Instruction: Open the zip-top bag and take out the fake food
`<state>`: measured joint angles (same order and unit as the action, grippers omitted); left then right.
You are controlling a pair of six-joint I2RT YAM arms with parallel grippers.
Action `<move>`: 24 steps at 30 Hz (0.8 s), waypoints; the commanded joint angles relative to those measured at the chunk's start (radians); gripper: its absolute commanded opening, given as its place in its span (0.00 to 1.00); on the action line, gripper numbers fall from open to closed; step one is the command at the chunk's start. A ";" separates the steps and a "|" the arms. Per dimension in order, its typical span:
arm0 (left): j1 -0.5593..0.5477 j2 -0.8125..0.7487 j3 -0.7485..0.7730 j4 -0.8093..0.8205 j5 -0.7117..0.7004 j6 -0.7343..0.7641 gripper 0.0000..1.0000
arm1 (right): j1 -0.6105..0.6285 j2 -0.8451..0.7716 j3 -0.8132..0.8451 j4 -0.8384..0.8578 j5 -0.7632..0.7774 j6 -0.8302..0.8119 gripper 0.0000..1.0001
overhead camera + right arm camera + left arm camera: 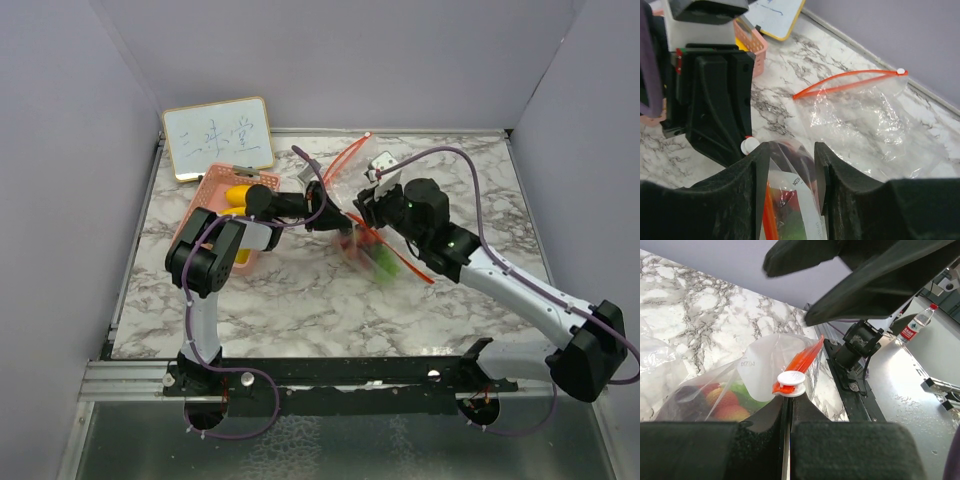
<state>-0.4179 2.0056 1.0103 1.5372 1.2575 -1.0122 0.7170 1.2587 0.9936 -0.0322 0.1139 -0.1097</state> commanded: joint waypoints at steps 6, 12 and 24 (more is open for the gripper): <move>0.007 -0.026 0.018 0.233 0.020 -0.007 0.00 | -0.001 -0.057 -0.063 0.001 -0.158 0.000 0.42; 0.007 -0.032 0.019 0.232 0.020 -0.010 0.00 | -0.001 0.004 -0.067 -0.008 -0.219 -0.012 0.45; 0.009 -0.042 0.005 0.233 0.033 -0.006 0.00 | -0.001 0.036 -0.049 0.005 -0.110 -0.029 0.01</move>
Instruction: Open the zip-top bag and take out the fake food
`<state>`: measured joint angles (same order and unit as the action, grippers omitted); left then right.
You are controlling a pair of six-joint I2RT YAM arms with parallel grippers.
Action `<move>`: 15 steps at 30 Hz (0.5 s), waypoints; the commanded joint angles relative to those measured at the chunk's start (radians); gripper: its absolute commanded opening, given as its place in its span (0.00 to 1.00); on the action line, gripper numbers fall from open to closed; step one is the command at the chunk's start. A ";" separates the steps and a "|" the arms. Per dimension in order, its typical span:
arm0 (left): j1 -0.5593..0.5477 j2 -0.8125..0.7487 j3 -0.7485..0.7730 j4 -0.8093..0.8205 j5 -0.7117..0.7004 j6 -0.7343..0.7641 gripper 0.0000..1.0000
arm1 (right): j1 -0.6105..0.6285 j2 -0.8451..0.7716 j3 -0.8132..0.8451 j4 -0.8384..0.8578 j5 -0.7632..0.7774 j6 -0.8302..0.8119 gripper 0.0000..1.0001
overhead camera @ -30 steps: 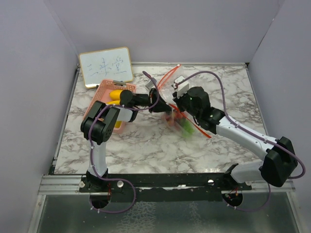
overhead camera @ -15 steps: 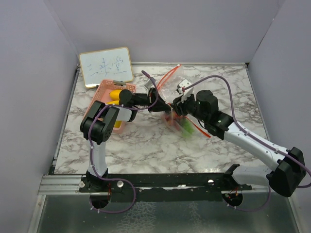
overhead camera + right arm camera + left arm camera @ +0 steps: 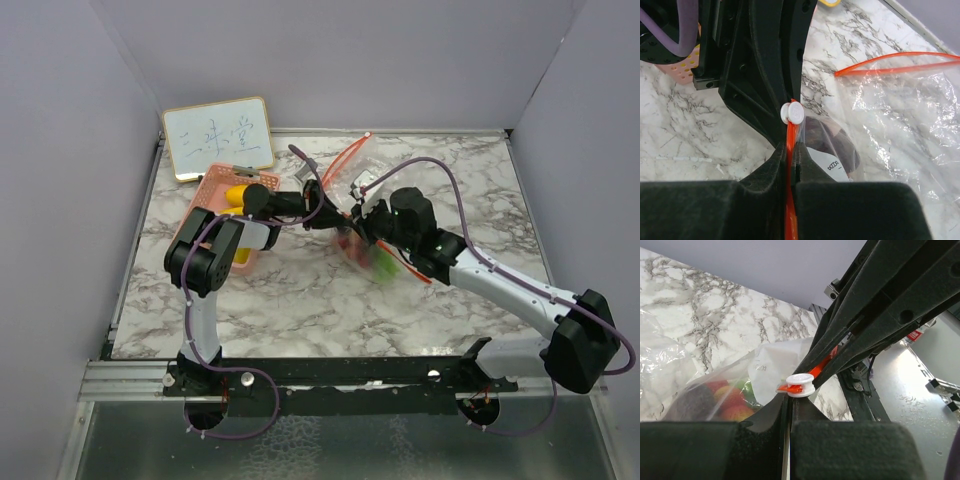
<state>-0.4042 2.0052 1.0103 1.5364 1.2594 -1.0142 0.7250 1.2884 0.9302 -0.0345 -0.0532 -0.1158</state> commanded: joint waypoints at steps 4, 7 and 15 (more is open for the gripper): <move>0.000 -0.030 0.008 0.234 0.028 -0.006 0.00 | -0.009 -0.015 0.020 0.000 0.046 -0.025 0.01; 0.006 -0.027 0.006 0.234 0.020 -0.005 0.20 | -0.009 -0.032 0.024 -0.009 0.055 -0.027 0.01; 0.016 -0.083 -0.023 0.234 -0.006 0.067 0.69 | -0.060 -0.103 0.015 -0.008 -0.114 0.039 0.01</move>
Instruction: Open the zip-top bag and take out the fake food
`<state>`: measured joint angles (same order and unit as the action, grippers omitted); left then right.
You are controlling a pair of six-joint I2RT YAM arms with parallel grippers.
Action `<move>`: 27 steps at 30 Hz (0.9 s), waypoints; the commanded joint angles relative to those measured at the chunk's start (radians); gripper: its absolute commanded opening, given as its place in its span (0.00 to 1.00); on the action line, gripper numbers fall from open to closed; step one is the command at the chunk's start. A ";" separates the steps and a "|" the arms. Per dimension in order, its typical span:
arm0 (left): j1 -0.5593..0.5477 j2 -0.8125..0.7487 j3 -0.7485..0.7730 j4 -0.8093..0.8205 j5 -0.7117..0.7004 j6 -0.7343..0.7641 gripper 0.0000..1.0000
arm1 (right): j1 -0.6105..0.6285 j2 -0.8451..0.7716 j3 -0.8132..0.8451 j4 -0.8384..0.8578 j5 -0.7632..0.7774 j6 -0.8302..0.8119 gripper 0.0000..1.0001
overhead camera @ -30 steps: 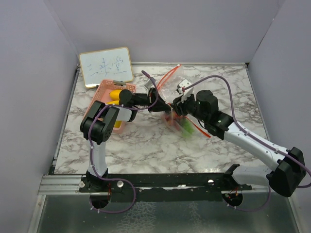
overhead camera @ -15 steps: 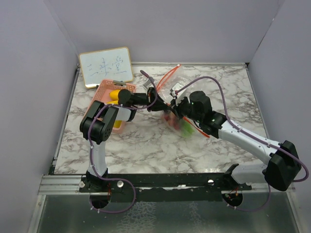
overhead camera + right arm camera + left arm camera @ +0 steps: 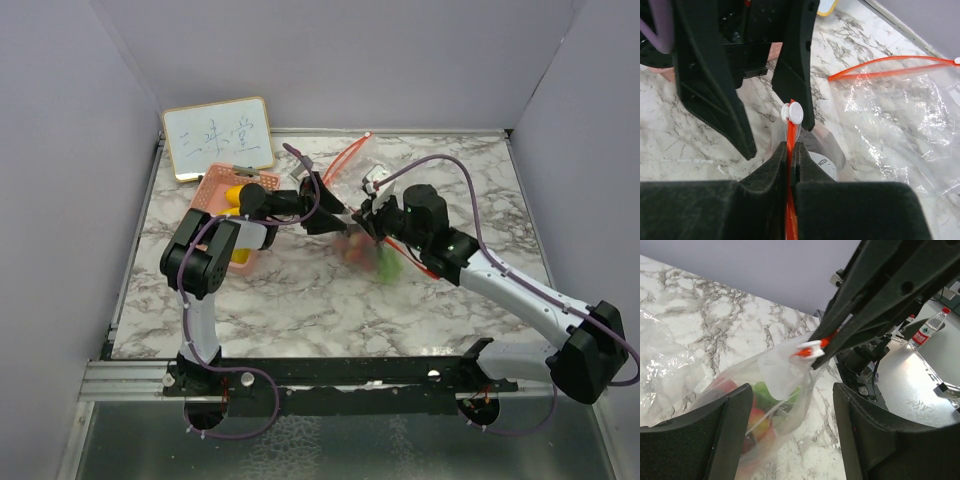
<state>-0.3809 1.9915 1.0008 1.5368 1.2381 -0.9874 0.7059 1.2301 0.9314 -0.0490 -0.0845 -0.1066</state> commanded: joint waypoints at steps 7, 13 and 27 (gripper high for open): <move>-0.008 -0.138 -0.018 0.233 0.067 0.064 0.95 | -0.158 -0.071 0.021 0.004 -0.288 0.044 0.01; 0.005 -0.176 -0.020 0.233 0.067 0.063 0.99 | -0.193 -0.051 0.116 -0.069 -0.436 0.003 0.01; 0.010 -0.178 0.003 0.233 0.032 0.068 0.99 | -0.271 0.057 0.339 -0.319 -0.821 -0.147 0.01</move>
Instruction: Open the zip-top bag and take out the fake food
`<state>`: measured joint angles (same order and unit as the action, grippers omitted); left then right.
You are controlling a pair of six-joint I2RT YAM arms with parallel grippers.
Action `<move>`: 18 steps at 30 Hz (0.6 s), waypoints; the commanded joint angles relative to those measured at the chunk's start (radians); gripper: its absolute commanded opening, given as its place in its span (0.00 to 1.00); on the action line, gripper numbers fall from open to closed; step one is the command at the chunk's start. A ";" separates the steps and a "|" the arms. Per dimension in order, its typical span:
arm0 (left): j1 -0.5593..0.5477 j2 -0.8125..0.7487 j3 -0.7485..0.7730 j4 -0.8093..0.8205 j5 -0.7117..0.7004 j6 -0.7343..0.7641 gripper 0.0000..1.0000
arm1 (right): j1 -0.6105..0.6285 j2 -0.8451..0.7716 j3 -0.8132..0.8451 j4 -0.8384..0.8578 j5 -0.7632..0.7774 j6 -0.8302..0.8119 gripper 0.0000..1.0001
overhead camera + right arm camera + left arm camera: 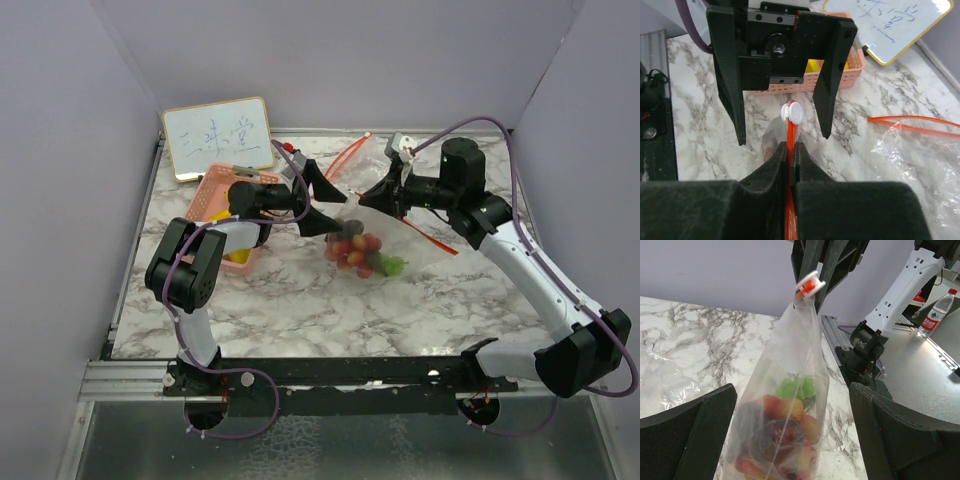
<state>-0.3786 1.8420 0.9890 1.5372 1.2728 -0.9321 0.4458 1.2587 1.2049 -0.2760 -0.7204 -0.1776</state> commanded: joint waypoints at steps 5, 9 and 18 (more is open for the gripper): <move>0.007 -0.039 0.016 0.233 -0.018 0.016 0.99 | -0.013 0.061 0.095 -0.153 -0.295 -0.117 0.01; 0.002 -0.041 0.015 0.233 -0.029 0.017 0.99 | -0.013 0.066 0.082 -0.149 -0.335 -0.119 0.01; -0.056 -0.012 0.063 0.233 -0.019 0.005 0.99 | -0.013 0.105 0.067 -0.138 -0.418 -0.109 0.01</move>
<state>-0.4038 1.8343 1.0031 1.5372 1.2636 -0.9276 0.4366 1.3502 1.2583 -0.4202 -1.0592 -0.2760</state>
